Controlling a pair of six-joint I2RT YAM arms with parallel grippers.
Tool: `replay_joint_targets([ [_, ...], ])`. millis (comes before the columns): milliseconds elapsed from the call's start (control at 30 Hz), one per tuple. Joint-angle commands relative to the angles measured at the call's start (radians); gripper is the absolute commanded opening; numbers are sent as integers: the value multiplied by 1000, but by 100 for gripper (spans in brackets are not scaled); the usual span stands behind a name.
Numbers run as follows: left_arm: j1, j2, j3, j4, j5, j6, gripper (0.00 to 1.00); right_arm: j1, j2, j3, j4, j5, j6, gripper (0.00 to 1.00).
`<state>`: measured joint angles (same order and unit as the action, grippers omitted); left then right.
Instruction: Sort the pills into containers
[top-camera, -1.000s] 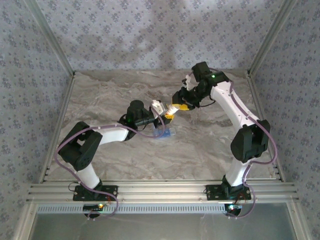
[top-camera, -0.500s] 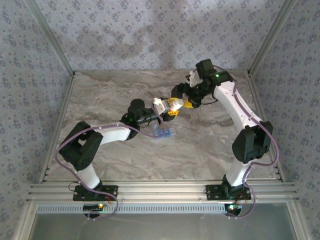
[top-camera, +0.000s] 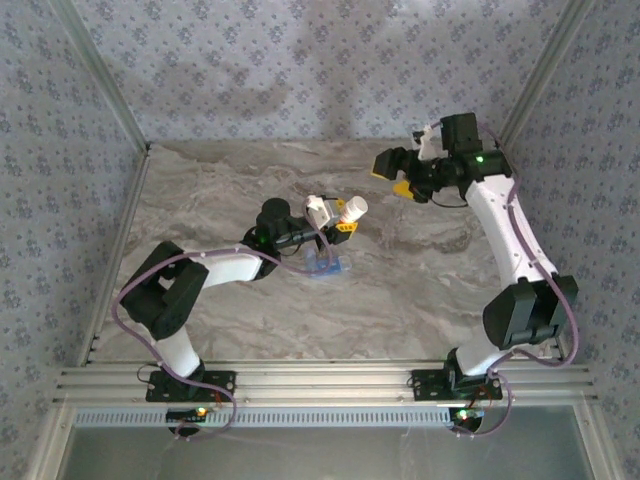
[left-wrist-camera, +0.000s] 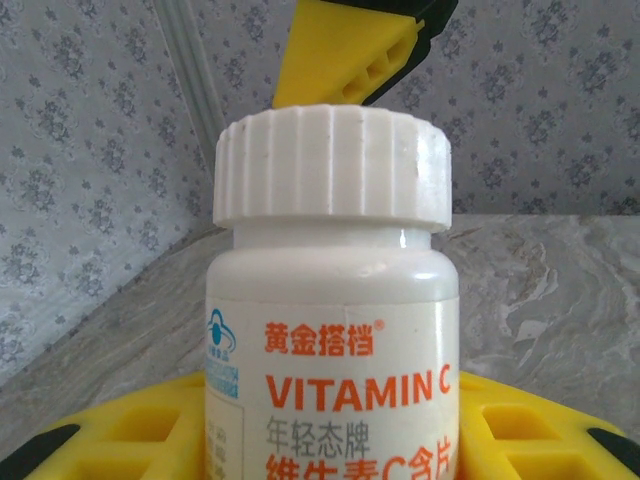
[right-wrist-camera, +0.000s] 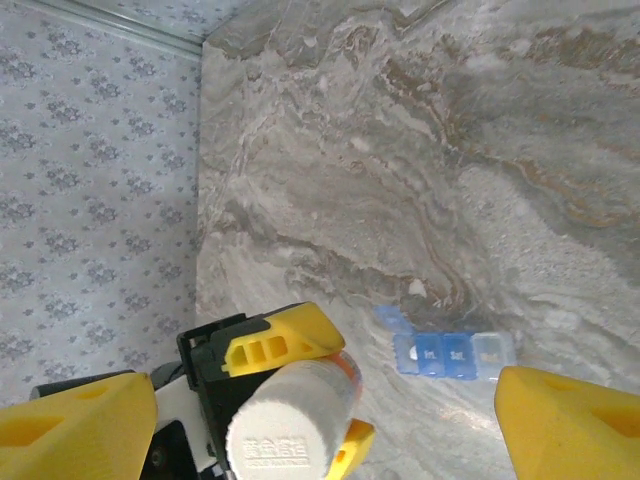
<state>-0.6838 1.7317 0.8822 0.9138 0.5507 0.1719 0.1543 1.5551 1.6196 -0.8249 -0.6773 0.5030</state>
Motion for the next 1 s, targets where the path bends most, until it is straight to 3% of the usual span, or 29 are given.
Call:
replay_joint_targets([
  [0,16,12,30,64,59,-61,0,8,-45,-27,44,12,-127,89],
  [267,44,13,61,27,162,-114,0,77,-30,0,-25,23,-291,87],
  [667,44,15,90,-19,207,-122,0,166,28,60,-95,64,-345,81],
  [967,47,15,94,-31,209,-116,0,179,43,50,-99,59,-350,66],
])
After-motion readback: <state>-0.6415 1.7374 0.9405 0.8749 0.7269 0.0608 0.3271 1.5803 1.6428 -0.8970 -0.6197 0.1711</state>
